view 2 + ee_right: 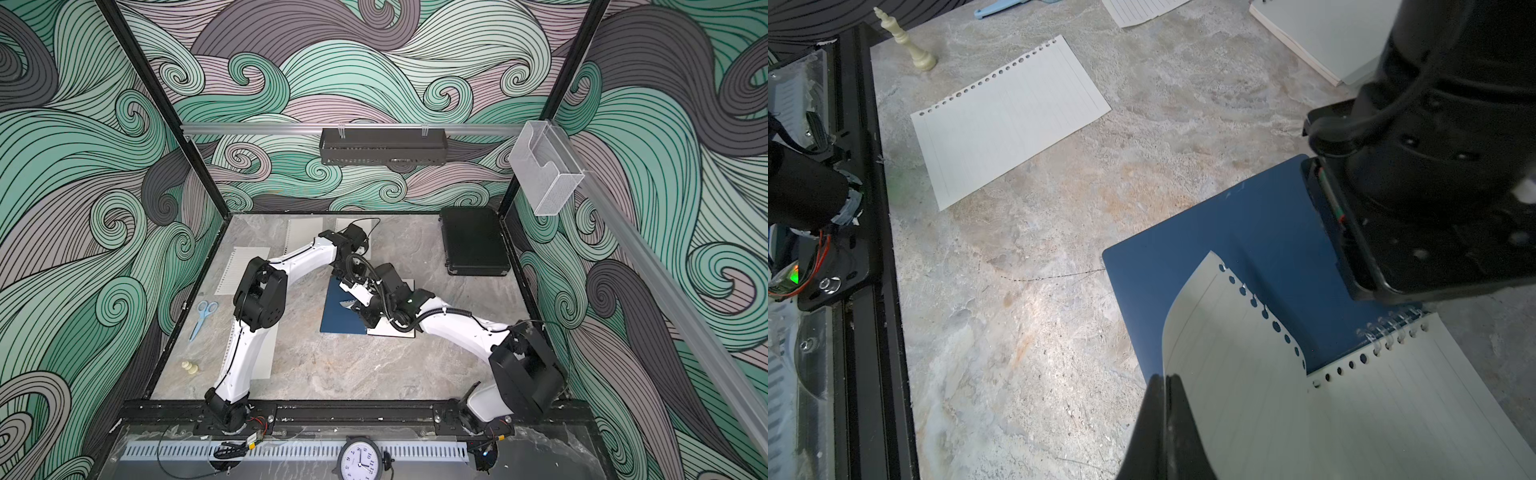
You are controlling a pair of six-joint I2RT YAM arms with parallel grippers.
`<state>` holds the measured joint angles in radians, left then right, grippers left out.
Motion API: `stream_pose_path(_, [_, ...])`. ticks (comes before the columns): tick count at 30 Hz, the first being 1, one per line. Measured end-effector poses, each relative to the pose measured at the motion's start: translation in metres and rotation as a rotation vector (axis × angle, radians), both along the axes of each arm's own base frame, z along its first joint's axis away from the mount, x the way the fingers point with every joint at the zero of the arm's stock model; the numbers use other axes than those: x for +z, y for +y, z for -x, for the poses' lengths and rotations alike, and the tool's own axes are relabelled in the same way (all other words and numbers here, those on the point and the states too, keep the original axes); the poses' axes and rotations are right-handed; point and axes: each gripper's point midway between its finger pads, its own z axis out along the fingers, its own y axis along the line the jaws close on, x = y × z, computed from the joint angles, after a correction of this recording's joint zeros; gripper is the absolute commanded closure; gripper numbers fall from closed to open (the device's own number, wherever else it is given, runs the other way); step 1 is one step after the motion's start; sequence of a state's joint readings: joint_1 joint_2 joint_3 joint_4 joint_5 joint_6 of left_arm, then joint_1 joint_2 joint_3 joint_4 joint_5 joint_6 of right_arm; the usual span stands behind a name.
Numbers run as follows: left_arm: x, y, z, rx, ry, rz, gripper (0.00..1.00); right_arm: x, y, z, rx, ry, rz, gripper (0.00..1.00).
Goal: Tear off pages from different notebooks
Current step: Tear off the paper from the notebook.
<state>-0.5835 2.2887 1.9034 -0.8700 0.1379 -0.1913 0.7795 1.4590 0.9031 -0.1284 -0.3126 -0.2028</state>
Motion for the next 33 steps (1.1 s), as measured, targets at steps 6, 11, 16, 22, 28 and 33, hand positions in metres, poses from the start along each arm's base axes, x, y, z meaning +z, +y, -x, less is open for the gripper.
stream_pose_path(6, [0.039, -0.025, 0.004, -0.065, -0.027, 0.142, 0.54, 0.001, 0.007, 0.004, 0.011, -0.021, 0.002, 1.00])
stream_pose_path(11, [0.054, -0.054, 0.013, -0.142, -0.037, 0.235, 0.54, -0.005, 0.012, 0.007, 0.022, -0.017, 0.011, 1.00])
stream_pose_path(16, [0.059, -0.084, 0.030, -0.220, -0.028, 0.287, 0.54, -0.006, 0.016, 0.009, 0.028, -0.029, 0.009, 1.00])
stream_pose_path(22, [0.047, -0.109, 0.046, -0.273, 0.011, 0.319, 0.54, -0.007, 0.018, 0.010, 0.027, -0.031, 0.004, 1.00])
stream_pose_path(28, [0.019, -0.112, 0.053, -0.266, 0.072, 0.299, 0.54, -0.007, 0.018, 0.011, 0.023, -0.028, 0.002, 1.00])
stream_pose_path(33, [0.010, -0.111, 0.055, -0.260, 0.091, 0.291, 0.54, -0.007, 0.019, 0.012, 0.022, -0.026, 0.003, 1.00])
